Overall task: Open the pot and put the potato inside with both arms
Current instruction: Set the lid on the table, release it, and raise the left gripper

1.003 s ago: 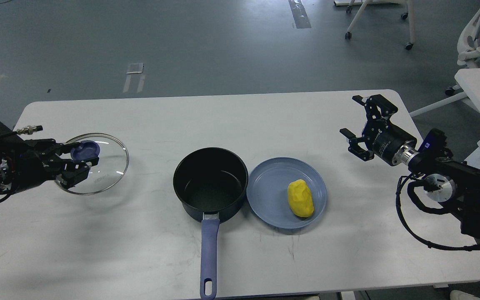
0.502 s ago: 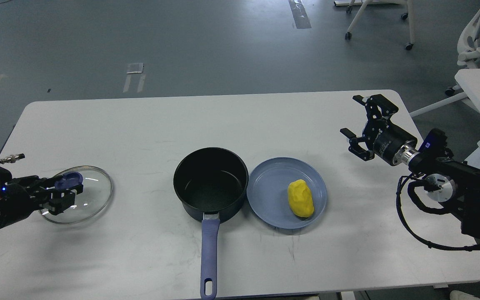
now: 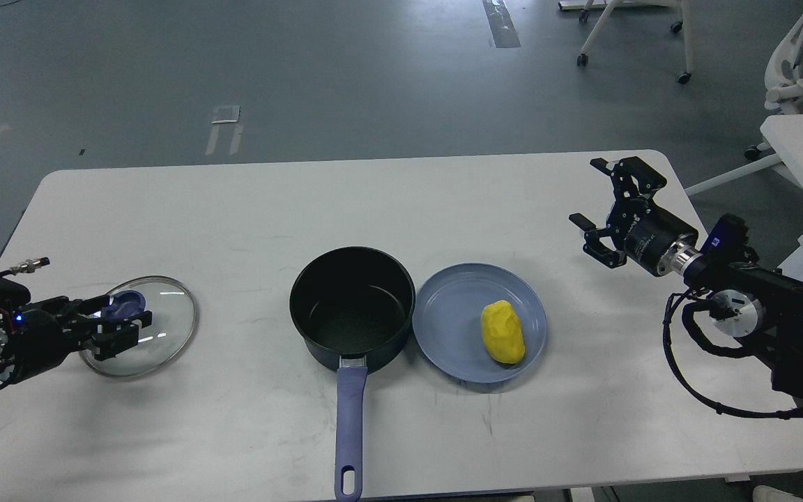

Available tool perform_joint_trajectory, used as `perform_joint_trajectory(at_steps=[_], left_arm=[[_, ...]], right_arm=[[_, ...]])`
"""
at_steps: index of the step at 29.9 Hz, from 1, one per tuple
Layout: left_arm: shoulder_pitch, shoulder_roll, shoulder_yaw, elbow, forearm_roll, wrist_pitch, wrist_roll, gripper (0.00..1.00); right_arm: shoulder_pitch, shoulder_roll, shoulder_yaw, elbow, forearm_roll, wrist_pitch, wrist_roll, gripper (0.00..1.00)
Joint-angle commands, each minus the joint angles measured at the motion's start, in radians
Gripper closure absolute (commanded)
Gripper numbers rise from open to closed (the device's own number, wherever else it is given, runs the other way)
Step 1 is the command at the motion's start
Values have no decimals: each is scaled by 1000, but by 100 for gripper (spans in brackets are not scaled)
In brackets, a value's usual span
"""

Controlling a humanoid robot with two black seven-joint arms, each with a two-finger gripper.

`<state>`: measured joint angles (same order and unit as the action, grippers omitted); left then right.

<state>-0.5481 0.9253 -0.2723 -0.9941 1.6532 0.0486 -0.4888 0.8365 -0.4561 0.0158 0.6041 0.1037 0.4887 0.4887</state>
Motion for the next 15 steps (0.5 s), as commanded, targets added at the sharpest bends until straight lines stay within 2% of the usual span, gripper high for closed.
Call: perform_joint_trajectory(at_steps=[1, 3, 4, 5, 8, 9, 13, 15], left_arm=[[-65, 36, -8, -55, -197, -99, 0, 3], [-172, 81, -10, -86, -411, -261, 0, 3], [-199, 84, -15, -86, -465, -304, 0, 3], [-246, 86, -15, -84, -581, -382, 0, 3], [-315, 84, -15, -75, -816, -493, 0, 2], [-332, 79, -15, -75, -914, -521, 0, 2], [-340, 73, -16, -77, -1073, -537, 0, 2], [-340, 64, -18, -78, -1104, -537, 0, 2]], right_arm=[[13, -29, 0, 11, -4, 0, 0, 0], [48, -45, -8, 31, -27, 0, 0, 0], [59, -53, -11, 34, -45, 0, 0, 0], [82, -71, -13, 46, -99, 0, 0, 0], [140, -96, -17, 86, -246, 0, 0, 0], [176, -107, -19, 106, -330, 0, 0, 0], [289, -118, -85, 131, -495, 0, 0, 0], [383, -116, -201, 161, -535, 0, 0, 0]])
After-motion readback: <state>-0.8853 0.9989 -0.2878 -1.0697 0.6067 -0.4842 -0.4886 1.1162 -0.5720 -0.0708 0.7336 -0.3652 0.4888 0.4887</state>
